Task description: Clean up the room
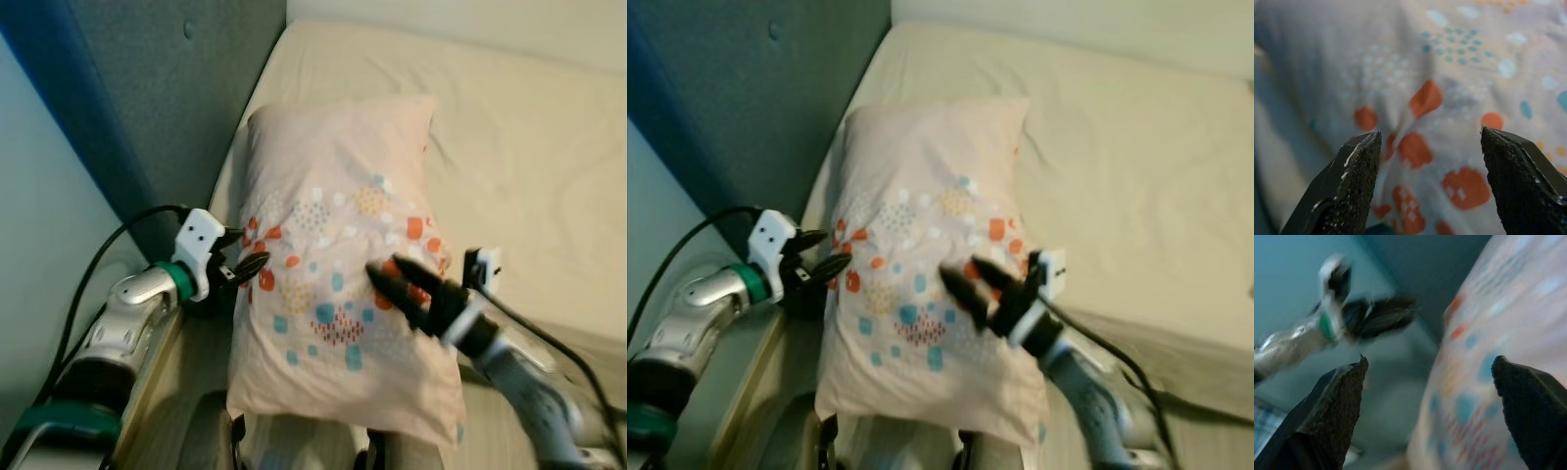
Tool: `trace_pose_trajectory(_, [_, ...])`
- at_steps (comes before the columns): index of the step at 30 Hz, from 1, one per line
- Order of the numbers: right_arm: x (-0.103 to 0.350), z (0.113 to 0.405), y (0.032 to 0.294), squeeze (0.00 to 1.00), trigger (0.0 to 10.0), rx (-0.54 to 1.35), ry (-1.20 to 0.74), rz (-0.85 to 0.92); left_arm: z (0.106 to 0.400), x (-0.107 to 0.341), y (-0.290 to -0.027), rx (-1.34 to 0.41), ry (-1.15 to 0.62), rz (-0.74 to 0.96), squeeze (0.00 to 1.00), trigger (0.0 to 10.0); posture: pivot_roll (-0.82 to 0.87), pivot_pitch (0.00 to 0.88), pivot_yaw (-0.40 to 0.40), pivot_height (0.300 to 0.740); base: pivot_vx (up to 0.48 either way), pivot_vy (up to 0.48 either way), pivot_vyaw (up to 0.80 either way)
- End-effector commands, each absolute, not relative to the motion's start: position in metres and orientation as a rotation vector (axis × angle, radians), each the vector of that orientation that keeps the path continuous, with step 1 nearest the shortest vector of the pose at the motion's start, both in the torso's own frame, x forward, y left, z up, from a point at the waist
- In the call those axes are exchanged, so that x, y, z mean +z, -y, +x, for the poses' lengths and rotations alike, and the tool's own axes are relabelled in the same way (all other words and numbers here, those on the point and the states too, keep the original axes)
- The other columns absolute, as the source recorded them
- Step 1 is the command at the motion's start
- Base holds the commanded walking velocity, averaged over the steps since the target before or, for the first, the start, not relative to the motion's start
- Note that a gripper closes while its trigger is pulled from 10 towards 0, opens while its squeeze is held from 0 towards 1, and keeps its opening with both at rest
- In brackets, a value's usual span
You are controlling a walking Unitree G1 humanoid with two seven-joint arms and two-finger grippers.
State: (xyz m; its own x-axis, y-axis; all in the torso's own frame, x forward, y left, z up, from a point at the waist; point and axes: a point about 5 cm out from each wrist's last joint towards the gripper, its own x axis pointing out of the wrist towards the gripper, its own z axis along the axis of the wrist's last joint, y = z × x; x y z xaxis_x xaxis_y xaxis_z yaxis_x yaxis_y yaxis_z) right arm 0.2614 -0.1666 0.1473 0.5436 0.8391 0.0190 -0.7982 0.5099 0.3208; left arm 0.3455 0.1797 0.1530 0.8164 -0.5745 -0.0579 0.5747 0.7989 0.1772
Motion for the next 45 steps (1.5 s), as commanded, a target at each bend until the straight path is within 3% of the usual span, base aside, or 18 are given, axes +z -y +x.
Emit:
trace_pose_trajectory(1, [0.138, 0.248, 0.158, 0.00, 10.0, 1.124, -0.235, 0.272, 0.340, 0.149, -0.183, -0.585, -0.008, 0.190, 0.00, 10.0, 0.15, 0.117, -0.021, 0.582, 0.000, 0.000, 0.00])
trace_pose_trajectory(4, [0.129, 0.251, 0.154, 0.00, 10.0, 1.150, -0.288, 0.193, 0.335, 0.145, -0.193, -0.510, -0.018, 0.198, 0.00, 10.0, 0.15, 0.118, -0.031, 0.582, 0.000, 0.000, 0.00])
trace_pose_trajectory(5, [0.125, 0.259, 0.150, 0.00, 2.7, 1.132, -0.287, 0.151, 0.332, 0.143, -0.194, -0.485, -0.028, 0.195, 0.00, 10.0, 0.16, 0.116, -0.042, 0.582, 0.000, 0.000, 0.00])
trace_pose_trajectory(8, [0.122, 0.264, 0.146, 0.00, 2.7, 1.119, -0.285, 0.120, 0.330, 0.143, -0.196, -0.468, -0.035, 0.192, 0.00, 10.0, 0.16, 0.117, -0.044, 0.582, 0.000, 0.000, 0.00])
trace_pose_trajectory(9, [0.118, 0.270, 0.140, 0.00, 0.0, 1.108, -0.289, 0.076, 0.326, 0.142, -0.196, -0.459, -0.045, 0.191, 0.00, 10.0, 0.16, 0.119, -0.046, 0.582, 0.000, 0.000, 0.00])
trace_pose_trajectory(10, [0.118, 0.270, 0.140, 0.00, 0.0, 1.108, -0.289, 0.076, 0.326, 0.142, -0.196, -0.459, -0.045, 0.191, 0.00, 10.0, 0.16, 0.119, -0.046, 0.582, 0.000, 0.000, 0.00])
trace_pose_trajectory(13, [0.092, 0.288, 0.115, 0.00, 0.0, 1.099, -0.348, -0.154, 0.317, 0.139, -0.194, -0.436, -0.065, 0.181, 0.00, 10.0, 0.17, 0.123, -0.055, 0.582, 0.000, 0.000, 0.00])
trace_pose_trajectory(15, [0.092, 0.288, 0.115, 0.00, 0.0, 1.099, -0.348, -0.154, 0.317, 0.139, -0.194, -0.436, -0.065, 0.181, 0.00, 10.0, 0.17, 0.123, -0.055, 0.582, 0.000, 0.000, 0.00])
trace_pose_trajectory(18, [0.070, 0.284, 0.087, 0.00, 0.0, 1.262, -0.409, -0.330, 0.315, 0.141, -0.190, -0.440, -0.068, 0.178, 0.00, 10.0, 0.17, 0.123, -0.055, 0.582, 0.000, 0.000, 0.00])
trace_pose_trajectory(25, [0.056, 0.259, 0.076, 0.00, 0.0, 1.595, -0.570, -0.344, 0.310, 0.144, -0.190, -0.444, -0.083, 0.180, 0.00, 10.0, 0.18, 0.145, -0.061, 0.582, 0.000, 0.000, 0.00])
trace_pose_trajectory(28, [0.050, 0.258, 0.077, 0.00, 0.0, 1.628, -0.601, -0.371, 0.308, 0.144, -0.190, -0.441, -0.093, 0.181, 0.00, 10.0, 0.18, 0.145, -0.061, 0.582, 0.000, 0.000, 0.00])
trace_pose_trajectory(35, [0.014, 0.266, 0.057, 0.00, 0.0, 1.446, -0.567, -0.731, 0.306, 0.147, -0.185, -0.454, -0.104, 0.180, 0.00, 10.0, 0.21, 0.173, -0.051, 0.582, 0.000, 0.000, 0.00])
trace_pose_trajectory(45, [0.004, 0.270, 0.021, 0.00, 0.0, 1.171, -0.402, -0.883, 0.298, 0.151, -0.188, -0.450, -0.118, 0.191, 0.00, 10.0, 0.26, 0.192, -0.057, 0.582, 0.000, 0.000, 0.00])
